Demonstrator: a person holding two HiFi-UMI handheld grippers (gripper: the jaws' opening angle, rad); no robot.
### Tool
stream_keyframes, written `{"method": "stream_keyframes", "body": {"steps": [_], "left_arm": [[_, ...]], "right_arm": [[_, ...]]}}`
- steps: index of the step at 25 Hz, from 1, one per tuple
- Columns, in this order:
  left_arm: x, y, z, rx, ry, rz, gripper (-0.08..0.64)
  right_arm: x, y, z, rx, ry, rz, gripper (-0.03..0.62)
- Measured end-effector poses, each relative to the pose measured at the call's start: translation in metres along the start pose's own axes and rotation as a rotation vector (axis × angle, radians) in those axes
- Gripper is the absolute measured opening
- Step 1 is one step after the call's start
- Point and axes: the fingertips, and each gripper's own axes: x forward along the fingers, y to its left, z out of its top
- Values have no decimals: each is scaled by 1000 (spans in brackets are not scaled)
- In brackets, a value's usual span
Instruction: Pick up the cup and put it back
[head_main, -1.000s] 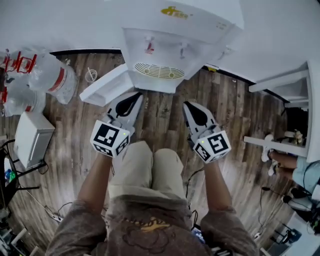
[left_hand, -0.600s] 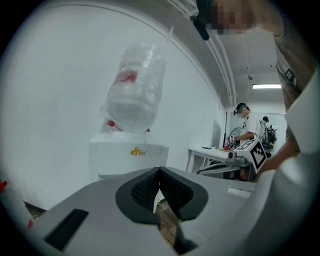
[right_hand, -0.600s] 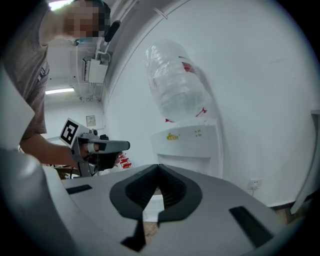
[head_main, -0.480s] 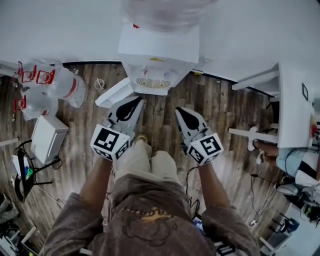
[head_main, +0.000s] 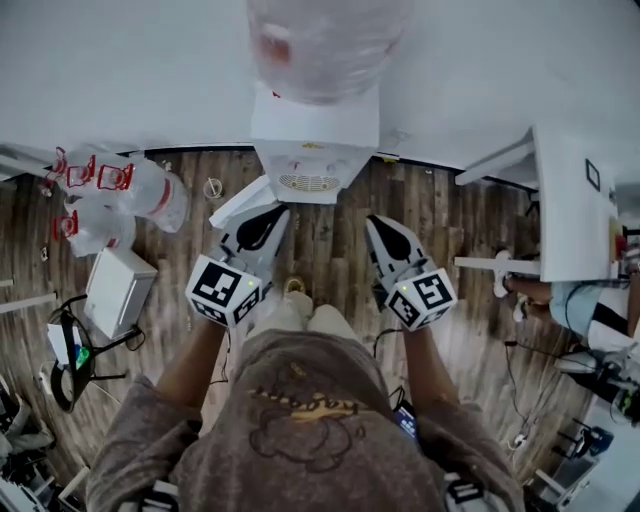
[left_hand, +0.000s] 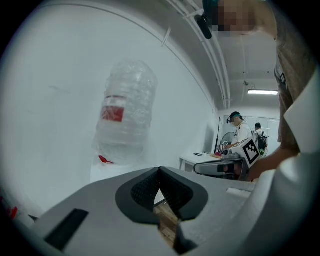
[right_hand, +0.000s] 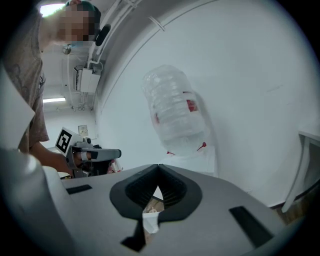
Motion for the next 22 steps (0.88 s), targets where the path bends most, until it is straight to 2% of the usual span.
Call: {"method": "stream_keyframes", "body": {"steps": [7, 13, 22], "left_arm": [[-6, -4, 19, 16, -20, -26, 3], [-3, -13, 29, 38, -29, -59, 3], [-11, -28, 36, 44, -37, -36, 3]], "right_arm": [[-12, 11, 26, -37, -16, -38, 3], [-24, 19, 31, -25, -33, -68, 3], [-43, 20, 45, -22, -87, -92, 3]]}}
